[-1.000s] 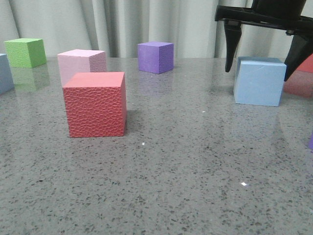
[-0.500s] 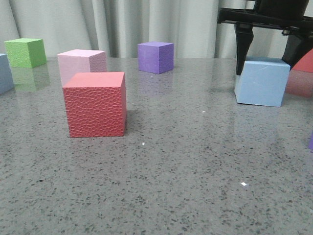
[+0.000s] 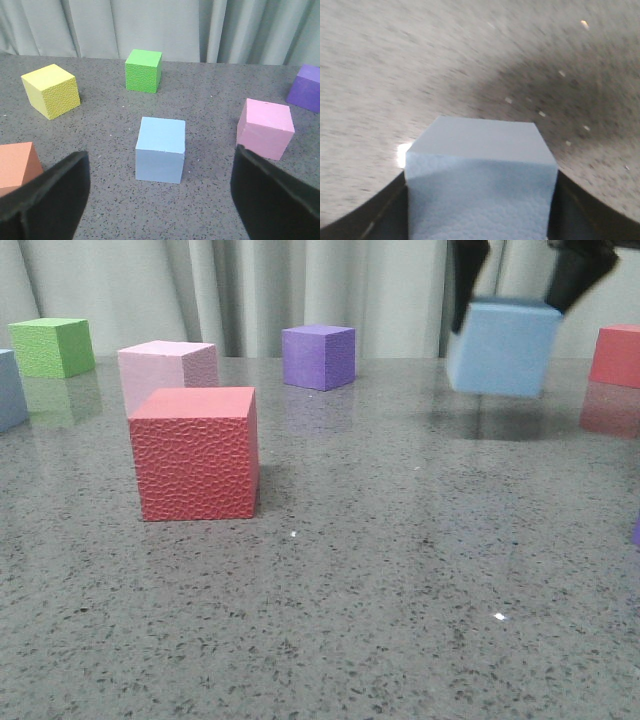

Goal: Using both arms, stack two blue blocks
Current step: 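Lift the light blue cube and carry it toward the purple cube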

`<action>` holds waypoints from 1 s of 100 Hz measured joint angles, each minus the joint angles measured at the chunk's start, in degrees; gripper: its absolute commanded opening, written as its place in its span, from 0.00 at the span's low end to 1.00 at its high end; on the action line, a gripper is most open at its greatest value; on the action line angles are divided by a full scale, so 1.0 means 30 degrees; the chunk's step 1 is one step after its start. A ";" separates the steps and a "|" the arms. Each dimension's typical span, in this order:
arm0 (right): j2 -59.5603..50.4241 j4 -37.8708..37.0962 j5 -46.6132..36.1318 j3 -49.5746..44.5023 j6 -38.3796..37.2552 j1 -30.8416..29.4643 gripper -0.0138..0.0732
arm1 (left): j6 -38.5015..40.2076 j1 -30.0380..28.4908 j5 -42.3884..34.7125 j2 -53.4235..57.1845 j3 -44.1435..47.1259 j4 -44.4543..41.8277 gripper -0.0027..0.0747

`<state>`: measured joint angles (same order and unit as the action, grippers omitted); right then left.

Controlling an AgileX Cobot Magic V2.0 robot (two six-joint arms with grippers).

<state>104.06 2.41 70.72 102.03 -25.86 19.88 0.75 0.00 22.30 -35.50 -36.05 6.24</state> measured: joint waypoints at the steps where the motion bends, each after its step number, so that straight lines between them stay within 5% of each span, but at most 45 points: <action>1: 0.0081 0.0000 0.0041 0.0139 0.0000 0.0117 0.66 | 0.0000 0.0000 0.0000 0.0000 0.0000 0.0000 0.74; 42: 0.3954 -0.0117 0.0191 0.6140 -0.0460 0.3599 0.66 | 0.0000 0.0000 -0.0036 0.0000 0.0000 0.0000 0.74; 100: 0.5379 -0.0117 0.0263 0.6549 -0.0856 0.4083 0.66 | 0.0000 0.0000 -0.0036 0.0000 0.0000 0.0000 0.74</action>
<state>120.20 2.06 71.51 121.68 -28.43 32.13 0.75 0.00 22.19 -35.50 -36.05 6.24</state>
